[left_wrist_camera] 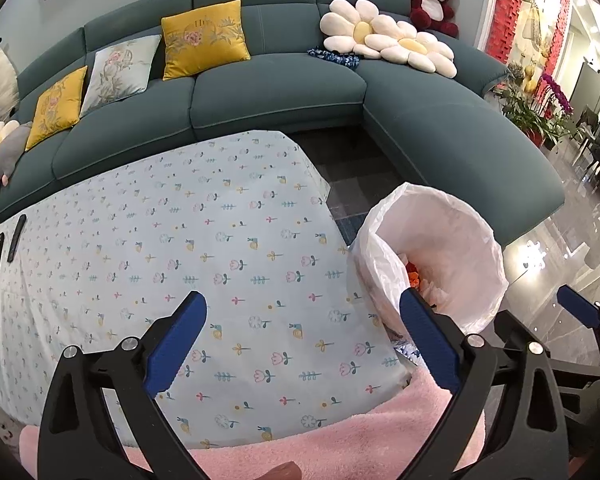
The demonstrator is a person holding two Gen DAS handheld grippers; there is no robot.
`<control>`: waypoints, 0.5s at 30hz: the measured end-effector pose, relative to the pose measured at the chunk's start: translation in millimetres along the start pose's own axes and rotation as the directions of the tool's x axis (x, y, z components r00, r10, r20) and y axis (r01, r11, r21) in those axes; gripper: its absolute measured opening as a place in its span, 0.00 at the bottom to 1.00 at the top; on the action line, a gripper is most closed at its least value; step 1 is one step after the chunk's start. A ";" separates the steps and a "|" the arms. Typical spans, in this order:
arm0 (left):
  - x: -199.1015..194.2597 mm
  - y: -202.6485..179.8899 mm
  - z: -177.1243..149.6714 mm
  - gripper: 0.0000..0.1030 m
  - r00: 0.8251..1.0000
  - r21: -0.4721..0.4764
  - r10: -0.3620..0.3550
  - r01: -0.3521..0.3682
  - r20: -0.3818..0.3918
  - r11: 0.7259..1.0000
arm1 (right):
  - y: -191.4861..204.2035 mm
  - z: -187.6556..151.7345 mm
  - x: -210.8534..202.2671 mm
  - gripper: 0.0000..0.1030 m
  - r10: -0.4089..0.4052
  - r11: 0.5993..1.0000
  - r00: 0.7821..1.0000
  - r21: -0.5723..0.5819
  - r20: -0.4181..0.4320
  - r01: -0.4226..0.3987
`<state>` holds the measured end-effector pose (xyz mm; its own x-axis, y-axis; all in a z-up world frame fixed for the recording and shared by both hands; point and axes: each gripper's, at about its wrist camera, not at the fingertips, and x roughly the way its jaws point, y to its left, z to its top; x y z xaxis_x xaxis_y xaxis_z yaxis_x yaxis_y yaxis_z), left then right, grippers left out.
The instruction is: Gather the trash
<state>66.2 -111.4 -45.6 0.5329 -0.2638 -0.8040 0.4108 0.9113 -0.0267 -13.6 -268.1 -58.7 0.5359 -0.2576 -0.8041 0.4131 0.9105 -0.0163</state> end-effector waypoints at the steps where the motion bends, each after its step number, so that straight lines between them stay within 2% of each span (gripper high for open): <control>1: 1.5 -1.0 -0.9 0.90 1.000 0.002 -0.001 0.001 -0.002 1.000 | -0.4 -0.6 0.5 0.88 -0.005 1.000 1.000 0.000 0.000 0.005; 15: 12.6 -18.6 -10.8 0.90 1.000 0.054 0.010 -0.009 -0.022 0.999 | -3.5 -11.3 7.7 0.88 -0.040 0.999 0.999 0.015 -0.009 0.040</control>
<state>57.3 -128.3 -61.6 0.5204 -0.2470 -0.8174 0.4451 0.8954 0.0128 -19.3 -269.6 -71.5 0.5120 -0.2907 -0.8083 0.4449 0.8947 -0.0399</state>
